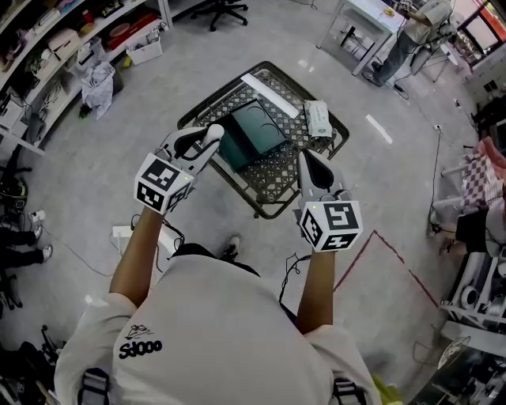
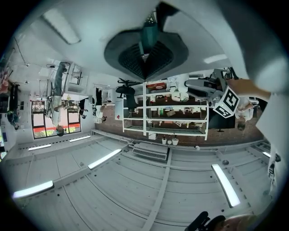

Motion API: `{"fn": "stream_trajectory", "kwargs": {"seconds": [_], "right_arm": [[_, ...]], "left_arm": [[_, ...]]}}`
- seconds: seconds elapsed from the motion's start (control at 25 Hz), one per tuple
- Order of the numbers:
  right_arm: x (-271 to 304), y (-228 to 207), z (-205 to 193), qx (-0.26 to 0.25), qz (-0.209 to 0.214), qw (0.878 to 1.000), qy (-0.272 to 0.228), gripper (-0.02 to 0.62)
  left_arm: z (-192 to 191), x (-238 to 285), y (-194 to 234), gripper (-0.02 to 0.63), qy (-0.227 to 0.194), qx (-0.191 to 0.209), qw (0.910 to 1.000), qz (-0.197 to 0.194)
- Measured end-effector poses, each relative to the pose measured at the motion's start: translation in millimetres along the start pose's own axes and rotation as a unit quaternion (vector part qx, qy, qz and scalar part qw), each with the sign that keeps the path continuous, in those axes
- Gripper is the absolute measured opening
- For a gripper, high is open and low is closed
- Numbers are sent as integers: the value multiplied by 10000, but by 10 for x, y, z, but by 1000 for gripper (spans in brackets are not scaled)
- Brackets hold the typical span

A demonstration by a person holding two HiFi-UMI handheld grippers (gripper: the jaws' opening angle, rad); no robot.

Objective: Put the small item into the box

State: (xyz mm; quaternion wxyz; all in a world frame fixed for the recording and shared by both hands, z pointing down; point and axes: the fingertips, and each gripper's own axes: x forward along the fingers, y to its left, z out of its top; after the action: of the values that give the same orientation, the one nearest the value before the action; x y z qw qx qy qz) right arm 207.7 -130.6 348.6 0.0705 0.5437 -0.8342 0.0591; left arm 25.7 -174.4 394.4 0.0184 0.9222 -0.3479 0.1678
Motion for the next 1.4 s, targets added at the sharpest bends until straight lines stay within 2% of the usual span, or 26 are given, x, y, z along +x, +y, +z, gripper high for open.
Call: {"fn": "stream_trajectory", "kwargs": {"seconds": [0.16,0.44,0.72,1.04,1.4], "right_arm": [[65,-41,-32,49,43,10000,-10,11],[269,-76,-44,35,-166,9998,92,11],[643,-64,-48,212,-623,9978,90,11],[1043,25,-136,415,-1036,9936,162,11],[1168,41,-488,627,-1299,9876,623,11]], "left_arm": [[26,104,44,124,-9,19,10000,-37],[-11,282,266,124,-47,39,9997,-242],[-159,537,657,124,107,183,9970,-740],[-470,906,1037,124,501,391,9888,-1349],[-768,1342,1020,124,967,671,9748,-1894]]}}
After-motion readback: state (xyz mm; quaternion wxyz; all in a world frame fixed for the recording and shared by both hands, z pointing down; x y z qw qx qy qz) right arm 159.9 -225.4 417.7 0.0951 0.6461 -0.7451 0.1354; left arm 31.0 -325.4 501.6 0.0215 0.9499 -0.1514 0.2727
